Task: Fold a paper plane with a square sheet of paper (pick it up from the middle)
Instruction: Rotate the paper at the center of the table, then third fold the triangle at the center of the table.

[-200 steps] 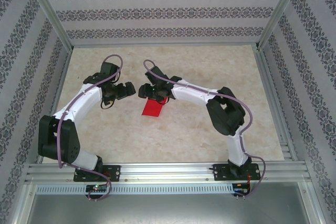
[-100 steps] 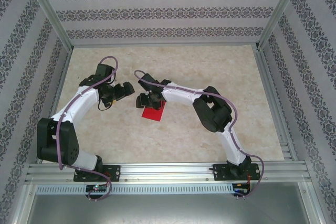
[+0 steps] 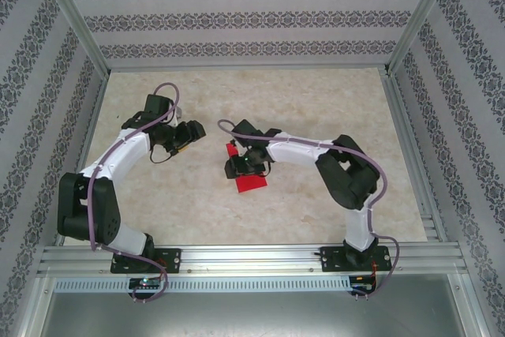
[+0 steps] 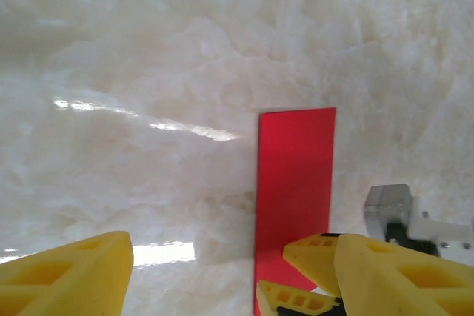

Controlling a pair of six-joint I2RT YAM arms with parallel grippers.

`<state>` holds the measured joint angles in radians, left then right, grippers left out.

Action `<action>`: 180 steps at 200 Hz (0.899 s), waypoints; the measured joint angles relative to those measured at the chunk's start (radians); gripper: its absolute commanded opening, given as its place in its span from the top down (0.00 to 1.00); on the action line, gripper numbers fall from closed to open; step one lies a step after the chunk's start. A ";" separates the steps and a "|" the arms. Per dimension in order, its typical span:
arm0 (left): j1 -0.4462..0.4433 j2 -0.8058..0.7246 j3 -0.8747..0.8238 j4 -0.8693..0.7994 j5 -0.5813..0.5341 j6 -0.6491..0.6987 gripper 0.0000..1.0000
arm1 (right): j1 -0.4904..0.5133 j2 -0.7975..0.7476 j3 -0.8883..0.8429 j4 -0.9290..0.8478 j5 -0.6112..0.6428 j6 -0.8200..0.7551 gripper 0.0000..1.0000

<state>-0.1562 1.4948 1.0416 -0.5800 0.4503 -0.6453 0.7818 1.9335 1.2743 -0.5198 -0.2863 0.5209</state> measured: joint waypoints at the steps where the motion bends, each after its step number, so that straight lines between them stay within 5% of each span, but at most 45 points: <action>1: -0.001 0.001 -0.001 0.005 0.005 -0.002 0.37 | -0.002 -0.004 -0.003 0.003 0.000 0.004 0.45; 53: -0.151 0.089 -0.004 0.110 0.080 -0.019 0.63 | -0.114 -0.312 -0.244 0.163 0.027 0.171 0.45; 86: -0.267 0.165 -0.005 0.183 0.087 -0.033 0.73 | -0.183 -0.352 -0.341 0.179 0.019 0.189 0.45; 180: -0.317 0.250 -0.016 0.280 0.061 -0.061 0.74 | -0.153 -0.286 -0.459 0.307 -0.133 0.216 0.54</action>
<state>-0.4736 1.7451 1.0252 -0.2996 0.5110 -0.7059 0.6292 1.6470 0.8154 -0.2127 -0.4191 0.7368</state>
